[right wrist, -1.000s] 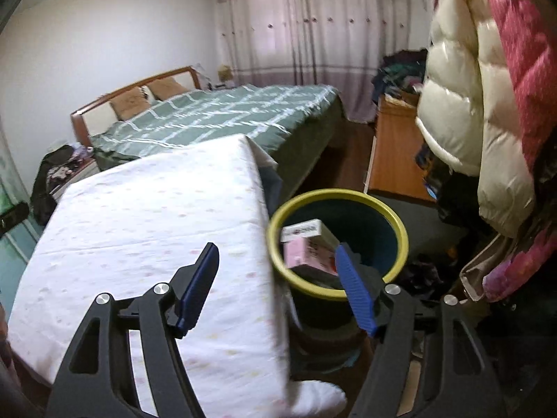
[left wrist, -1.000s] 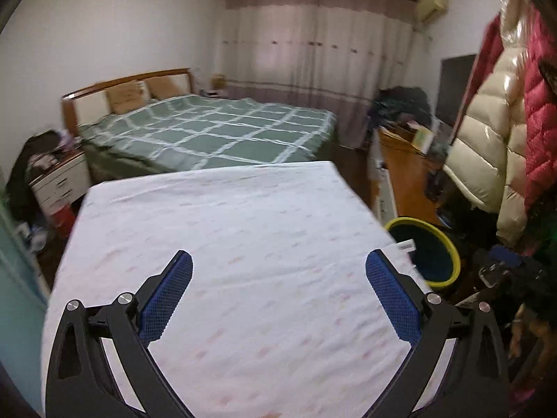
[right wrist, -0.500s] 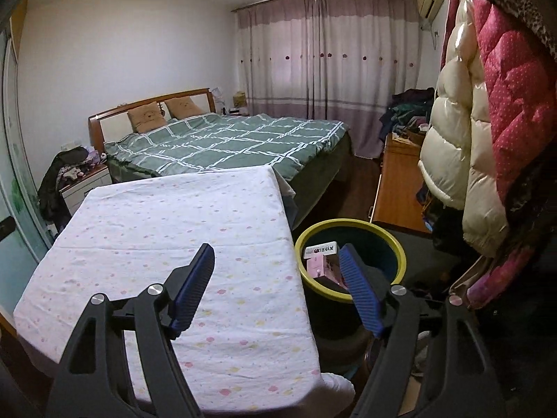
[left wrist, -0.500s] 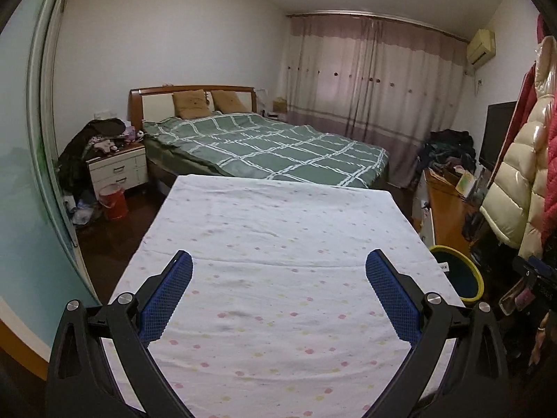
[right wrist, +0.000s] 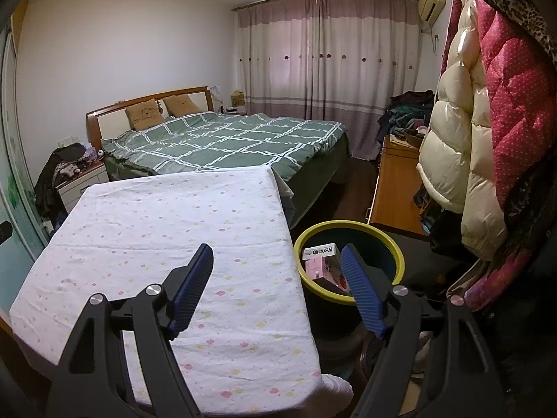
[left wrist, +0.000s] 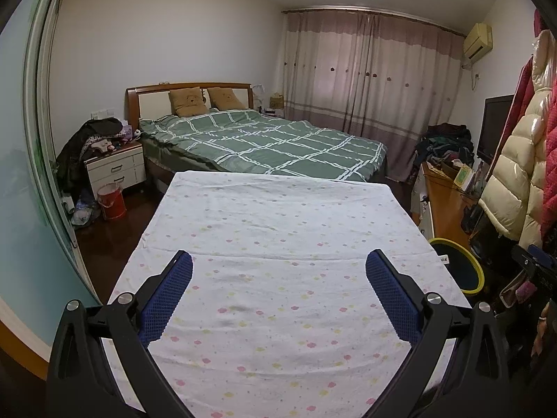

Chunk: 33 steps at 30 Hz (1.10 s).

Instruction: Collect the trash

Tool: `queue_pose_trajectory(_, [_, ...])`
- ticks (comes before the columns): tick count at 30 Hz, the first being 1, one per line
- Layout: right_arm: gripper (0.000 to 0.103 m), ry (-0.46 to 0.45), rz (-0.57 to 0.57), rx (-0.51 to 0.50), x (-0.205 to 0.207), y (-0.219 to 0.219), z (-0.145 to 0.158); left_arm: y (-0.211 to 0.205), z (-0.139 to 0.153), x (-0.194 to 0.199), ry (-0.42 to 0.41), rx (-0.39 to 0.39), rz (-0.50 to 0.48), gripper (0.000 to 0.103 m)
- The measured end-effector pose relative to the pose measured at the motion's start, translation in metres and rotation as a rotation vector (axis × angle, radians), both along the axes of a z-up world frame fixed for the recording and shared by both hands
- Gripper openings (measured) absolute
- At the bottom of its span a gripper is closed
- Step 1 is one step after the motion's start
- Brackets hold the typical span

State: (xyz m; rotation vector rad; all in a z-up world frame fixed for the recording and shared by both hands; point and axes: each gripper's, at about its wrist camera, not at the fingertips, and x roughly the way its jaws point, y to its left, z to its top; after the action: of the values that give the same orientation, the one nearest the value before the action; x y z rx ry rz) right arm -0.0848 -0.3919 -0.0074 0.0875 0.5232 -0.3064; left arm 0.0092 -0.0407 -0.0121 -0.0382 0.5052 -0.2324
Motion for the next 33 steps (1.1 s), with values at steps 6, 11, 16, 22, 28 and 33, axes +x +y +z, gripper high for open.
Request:
queue_pose_trajectory(6, [0.072,-0.005,-0.001,-0.002,0.0015,0.0015,0.0017,0.0017,0.0008,0.0008,-0.001,-0.003,0.002,0.098])
queue_pose_trajectory(11, [0.072,-0.006,-0.002,-0.001,0.0015,0.0008,0.0027,0.0003,0.0007,0.0000,-0.004,-0.002,0.002,0.098])
queue_pose_trajectory(16, [0.072,-0.004,-0.003,-0.002,0.0016,0.0009,0.0027,0.0003,0.0006,-0.0012,-0.005,-0.003,-0.001,0.098])
queue_pose_trajectory(22, [0.072,-0.007,-0.004,0.002,0.0016,0.0004,0.0028,0.0000,0.0009,-0.0033,-0.004,-0.005,-0.005,0.098])
queue_pose_trajectory(28, [0.072,-0.007,-0.006,0.007,0.0022,0.0004,0.0019,-0.0003,0.0010,-0.0044,-0.004,-0.007,-0.008,0.098])
queue_pose_trajectory(33, [0.072,-0.004,-0.005,0.010,0.0032,0.0011,0.0003,-0.0019,0.0002,-0.0027,-0.001,-0.004,-0.013,0.098])
